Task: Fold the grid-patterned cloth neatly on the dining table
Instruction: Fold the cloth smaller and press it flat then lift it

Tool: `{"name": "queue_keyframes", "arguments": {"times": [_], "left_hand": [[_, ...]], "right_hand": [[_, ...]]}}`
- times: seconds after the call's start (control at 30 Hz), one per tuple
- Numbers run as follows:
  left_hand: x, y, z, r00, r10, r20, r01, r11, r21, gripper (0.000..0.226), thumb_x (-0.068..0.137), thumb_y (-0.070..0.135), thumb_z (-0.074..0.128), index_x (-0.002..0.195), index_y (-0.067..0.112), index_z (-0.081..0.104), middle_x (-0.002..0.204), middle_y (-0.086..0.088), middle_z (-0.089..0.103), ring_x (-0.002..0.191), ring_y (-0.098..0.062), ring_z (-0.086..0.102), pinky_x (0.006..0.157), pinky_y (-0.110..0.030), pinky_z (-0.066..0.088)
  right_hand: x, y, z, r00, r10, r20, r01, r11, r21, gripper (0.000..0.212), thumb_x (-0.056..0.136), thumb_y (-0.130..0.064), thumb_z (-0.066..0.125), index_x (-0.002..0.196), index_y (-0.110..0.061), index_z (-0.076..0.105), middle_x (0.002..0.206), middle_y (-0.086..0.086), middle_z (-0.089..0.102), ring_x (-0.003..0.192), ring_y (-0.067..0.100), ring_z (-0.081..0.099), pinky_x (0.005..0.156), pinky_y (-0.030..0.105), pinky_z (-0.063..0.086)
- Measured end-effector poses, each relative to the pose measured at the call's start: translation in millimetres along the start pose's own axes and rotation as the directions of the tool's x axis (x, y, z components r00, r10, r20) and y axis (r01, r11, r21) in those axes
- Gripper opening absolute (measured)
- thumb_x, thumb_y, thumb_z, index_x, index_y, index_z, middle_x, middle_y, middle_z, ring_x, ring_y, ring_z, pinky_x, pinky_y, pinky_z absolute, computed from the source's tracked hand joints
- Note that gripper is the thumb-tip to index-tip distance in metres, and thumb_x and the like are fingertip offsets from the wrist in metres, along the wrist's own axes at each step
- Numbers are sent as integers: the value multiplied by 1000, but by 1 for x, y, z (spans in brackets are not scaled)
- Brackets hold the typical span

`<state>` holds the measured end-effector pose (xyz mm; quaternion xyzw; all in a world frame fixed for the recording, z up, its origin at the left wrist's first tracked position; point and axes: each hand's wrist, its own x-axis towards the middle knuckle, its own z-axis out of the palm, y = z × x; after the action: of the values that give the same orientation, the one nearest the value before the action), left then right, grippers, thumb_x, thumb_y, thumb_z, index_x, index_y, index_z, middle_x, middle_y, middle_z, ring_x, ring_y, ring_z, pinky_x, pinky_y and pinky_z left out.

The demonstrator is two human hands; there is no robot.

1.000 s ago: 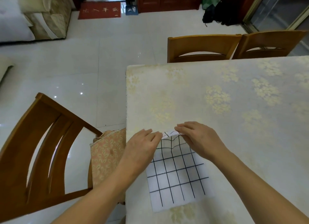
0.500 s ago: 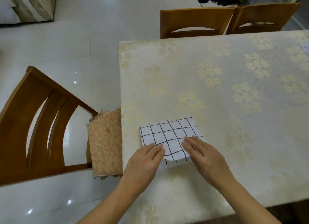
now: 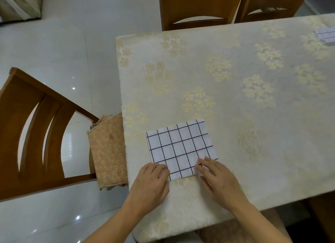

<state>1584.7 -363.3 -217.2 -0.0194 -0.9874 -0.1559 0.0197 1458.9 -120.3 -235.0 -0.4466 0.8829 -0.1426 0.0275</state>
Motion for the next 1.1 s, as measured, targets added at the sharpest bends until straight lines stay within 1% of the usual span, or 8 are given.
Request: {"name": "queue_keyframes", "arguments": {"times": [0.13,0.23,0.37,0.47,0.6,0.83,0.97,1.1], "left_hand": [[43,-11,-5,992,-100,-80,102,995,21,27,91,26,54,113,14,63,123,-7,62,111,-26,59,98,-43,47],[79,-22,0,984,-174,-41,176,982,68,44,93,34,45,130,12,56,140,-12,53,129,-29,51,110,-51,38],[107,-33,18,975,-219,48,212,970,117,65,99,47,29,152,9,34,160,-13,29,149,-29,26,119,-53,26],[112,-42,34,973,-218,78,208,971,116,69,102,51,23,157,10,18,165,-8,12,153,-23,9,121,-50,18],[106,-51,43,969,-213,124,196,971,135,71,103,55,19,158,13,7,167,-5,1,154,-20,-1,122,-49,17],[97,-67,35,966,-205,159,180,971,159,75,101,60,18,158,14,2,167,-3,-4,153,-18,-4,123,-48,14],[88,-71,25,949,-274,156,240,949,206,79,100,61,18,157,7,5,167,-8,-1,154,-22,-1,122,-52,15],[78,-47,30,980,-130,152,106,982,155,77,102,57,25,157,5,10,166,-11,2,154,-24,3,121,-50,19]], "right_hand": [[43,-5,-1,999,-11,-34,11,1000,5,37,101,-26,44,129,-11,63,138,9,59,132,29,52,103,47,49],[85,-2,4,999,-11,-44,11,1000,-3,42,100,-27,45,137,-11,56,146,11,52,140,29,43,111,46,40],[131,8,15,998,46,51,-41,995,-90,55,102,-43,36,151,-18,37,160,8,31,150,26,22,119,47,28],[150,16,27,986,82,147,-65,991,-115,62,103,-54,25,157,-23,23,166,5,14,153,22,7,123,46,17],[150,25,36,974,95,205,-63,985,-159,67,100,-63,21,158,-30,10,167,3,3,154,23,0,123,48,16],[144,37,33,956,188,227,-150,973,-174,74,98,-67,19,157,-31,-5,166,0,-14,152,20,-13,124,49,8],[139,26,21,925,322,203,-290,941,-172,79,96,-69,13,157,-25,-12,165,4,-18,151,22,-17,123,50,2],[115,-15,29,950,245,194,-226,967,-116,78,97,-66,17,158,-21,-1,166,8,-8,153,26,-7,122,47,6]]}}
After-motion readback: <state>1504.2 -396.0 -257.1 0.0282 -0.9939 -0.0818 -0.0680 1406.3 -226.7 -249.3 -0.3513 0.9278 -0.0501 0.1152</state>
